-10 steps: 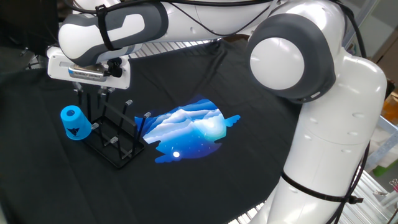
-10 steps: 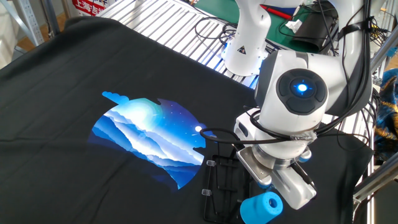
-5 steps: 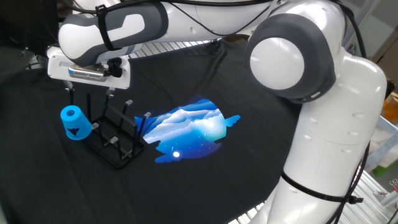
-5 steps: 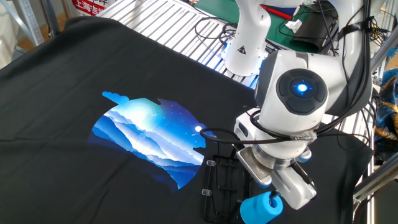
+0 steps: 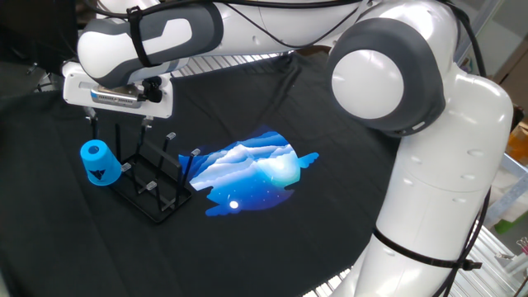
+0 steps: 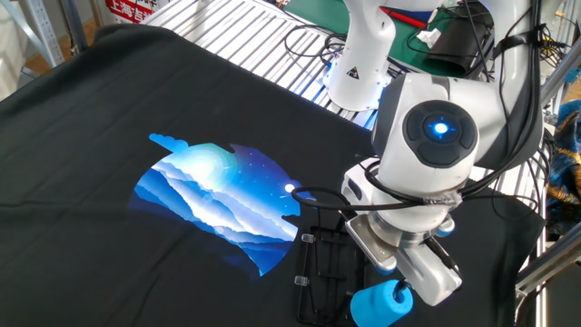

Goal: Take the cup off the cup rack

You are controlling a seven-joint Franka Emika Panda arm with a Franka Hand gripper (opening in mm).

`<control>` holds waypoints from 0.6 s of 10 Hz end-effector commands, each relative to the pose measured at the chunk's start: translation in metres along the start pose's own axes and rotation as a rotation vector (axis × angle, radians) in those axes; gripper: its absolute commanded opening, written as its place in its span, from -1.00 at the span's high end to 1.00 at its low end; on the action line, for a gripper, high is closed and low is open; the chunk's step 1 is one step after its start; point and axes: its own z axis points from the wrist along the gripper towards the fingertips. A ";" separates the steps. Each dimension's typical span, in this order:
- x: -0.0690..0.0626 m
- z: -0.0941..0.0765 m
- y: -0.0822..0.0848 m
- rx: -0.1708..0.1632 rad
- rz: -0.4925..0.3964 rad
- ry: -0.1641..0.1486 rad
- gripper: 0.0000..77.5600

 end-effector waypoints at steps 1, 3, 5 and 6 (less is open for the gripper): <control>0.001 -0.001 0.003 -0.032 0.176 0.012 -1.00; 0.001 -0.001 0.003 -0.033 0.179 0.013 -1.00; 0.001 -0.001 0.004 -0.034 0.181 0.013 -1.00; 0.002 0.000 0.008 -0.034 0.190 0.011 -1.00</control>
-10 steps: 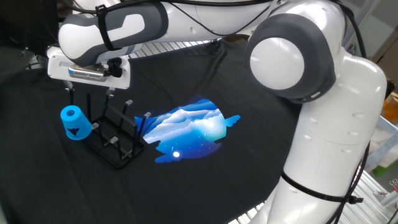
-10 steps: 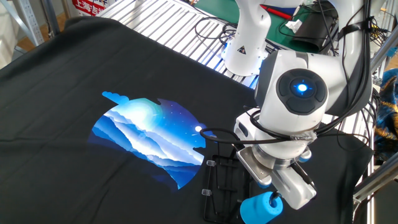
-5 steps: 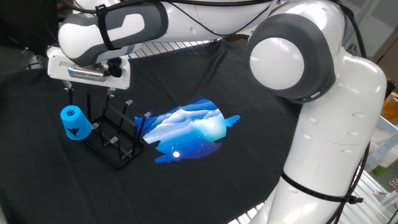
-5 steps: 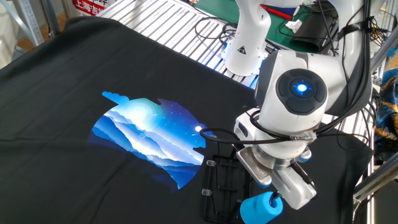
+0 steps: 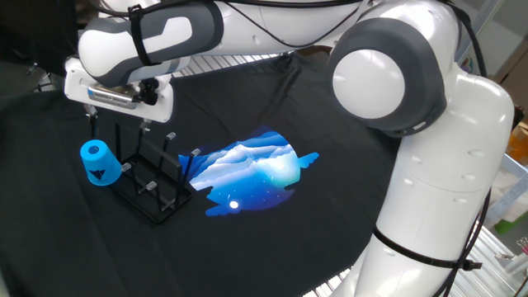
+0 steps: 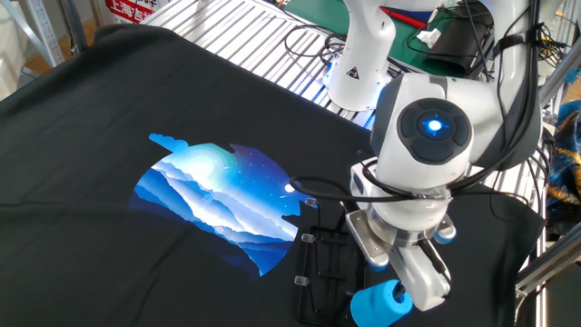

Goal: Take the cup off the cup rack

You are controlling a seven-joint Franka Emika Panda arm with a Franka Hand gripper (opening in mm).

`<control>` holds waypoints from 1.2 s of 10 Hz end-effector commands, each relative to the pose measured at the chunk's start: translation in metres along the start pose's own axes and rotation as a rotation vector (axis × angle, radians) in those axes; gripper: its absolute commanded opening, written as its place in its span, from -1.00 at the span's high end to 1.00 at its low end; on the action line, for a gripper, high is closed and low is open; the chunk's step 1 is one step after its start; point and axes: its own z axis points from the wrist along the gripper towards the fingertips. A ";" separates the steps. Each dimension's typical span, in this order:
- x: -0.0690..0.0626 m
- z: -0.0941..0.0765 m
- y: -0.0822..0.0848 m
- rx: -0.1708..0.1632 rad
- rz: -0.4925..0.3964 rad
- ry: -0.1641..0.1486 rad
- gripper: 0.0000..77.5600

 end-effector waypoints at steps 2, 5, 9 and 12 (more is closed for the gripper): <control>0.005 0.001 0.009 -0.005 0.020 -0.003 -1.00; 0.012 0.005 0.021 -0.001 0.035 -0.022 -1.00; 0.015 0.011 0.031 -0.003 0.046 -0.037 -1.00; 0.013 0.018 0.042 0.005 0.044 -0.066 -1.00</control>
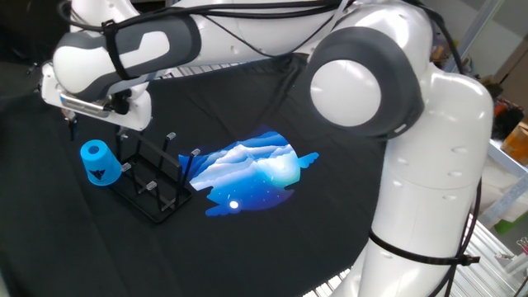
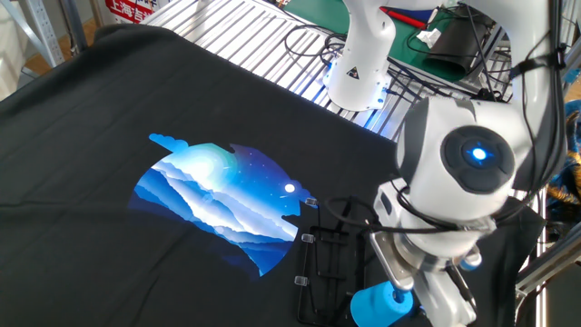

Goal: Take the cup off the cup rack

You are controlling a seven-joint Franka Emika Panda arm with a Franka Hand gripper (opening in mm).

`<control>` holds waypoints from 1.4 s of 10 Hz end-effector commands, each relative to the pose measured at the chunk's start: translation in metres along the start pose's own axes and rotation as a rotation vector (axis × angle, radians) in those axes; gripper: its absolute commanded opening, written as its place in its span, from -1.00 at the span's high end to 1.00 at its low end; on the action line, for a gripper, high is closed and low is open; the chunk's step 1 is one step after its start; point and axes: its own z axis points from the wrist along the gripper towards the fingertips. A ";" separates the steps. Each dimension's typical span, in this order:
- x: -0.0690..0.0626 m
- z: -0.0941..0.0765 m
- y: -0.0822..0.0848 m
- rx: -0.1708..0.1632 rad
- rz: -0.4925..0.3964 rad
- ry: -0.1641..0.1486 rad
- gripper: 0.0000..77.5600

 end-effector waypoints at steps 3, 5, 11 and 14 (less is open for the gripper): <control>-0.003 0.004 0.009 0.026 0.000 -0.034 -1.00; -0.004 0.005 0.009 0.026 0.009 -0.037 -1.00; -0.007 0.013 0.006 0.035 -0.019 -0.063 -1.00; -0.009 0.019 0.004 0.029 -0.028 -0.068 -1.00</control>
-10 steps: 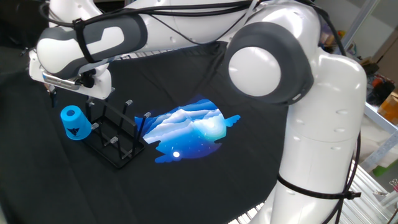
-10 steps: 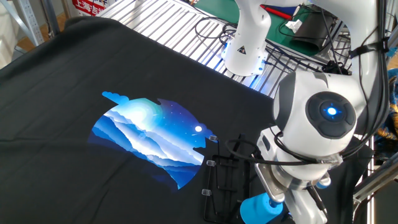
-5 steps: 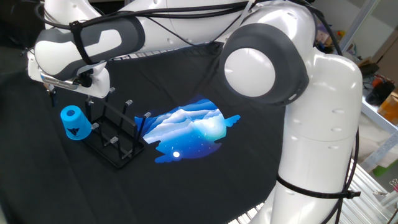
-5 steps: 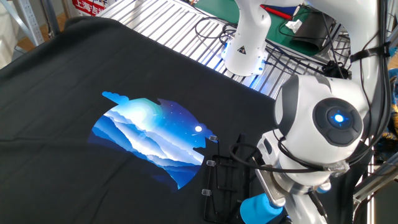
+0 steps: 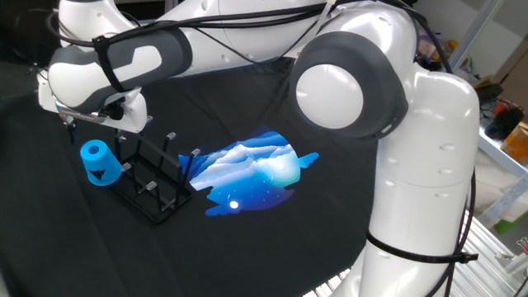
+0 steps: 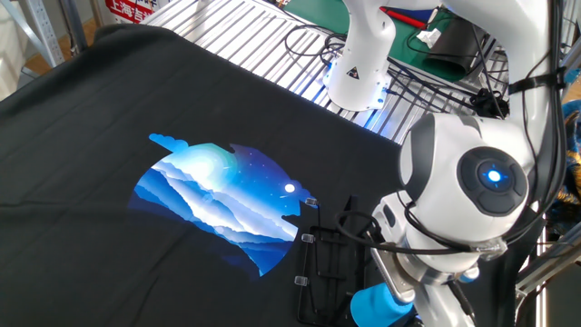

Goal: Take the cup off the cup rack

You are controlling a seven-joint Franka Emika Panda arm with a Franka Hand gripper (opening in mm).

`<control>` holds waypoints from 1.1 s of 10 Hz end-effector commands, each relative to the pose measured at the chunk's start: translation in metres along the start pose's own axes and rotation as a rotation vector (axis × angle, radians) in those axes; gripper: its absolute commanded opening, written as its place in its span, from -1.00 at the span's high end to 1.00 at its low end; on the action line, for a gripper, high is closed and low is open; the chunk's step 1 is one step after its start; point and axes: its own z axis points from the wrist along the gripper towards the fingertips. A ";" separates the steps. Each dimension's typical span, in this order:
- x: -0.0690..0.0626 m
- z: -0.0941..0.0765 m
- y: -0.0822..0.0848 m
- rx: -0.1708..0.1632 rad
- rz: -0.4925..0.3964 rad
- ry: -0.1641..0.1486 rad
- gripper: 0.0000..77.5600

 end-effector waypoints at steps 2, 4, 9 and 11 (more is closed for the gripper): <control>-0.001 0.008 -0.002 -0.010 -0.009 -0.017 -1.00; 0.000 0.009 -0.003 0.000 -0.013 -0.027 -1.00; 0.004 0.016 0.002 0.000 0.004 -0.045 -1.00; 0.004 0.016 0.003 0.000 0.008 -0.048 -1.00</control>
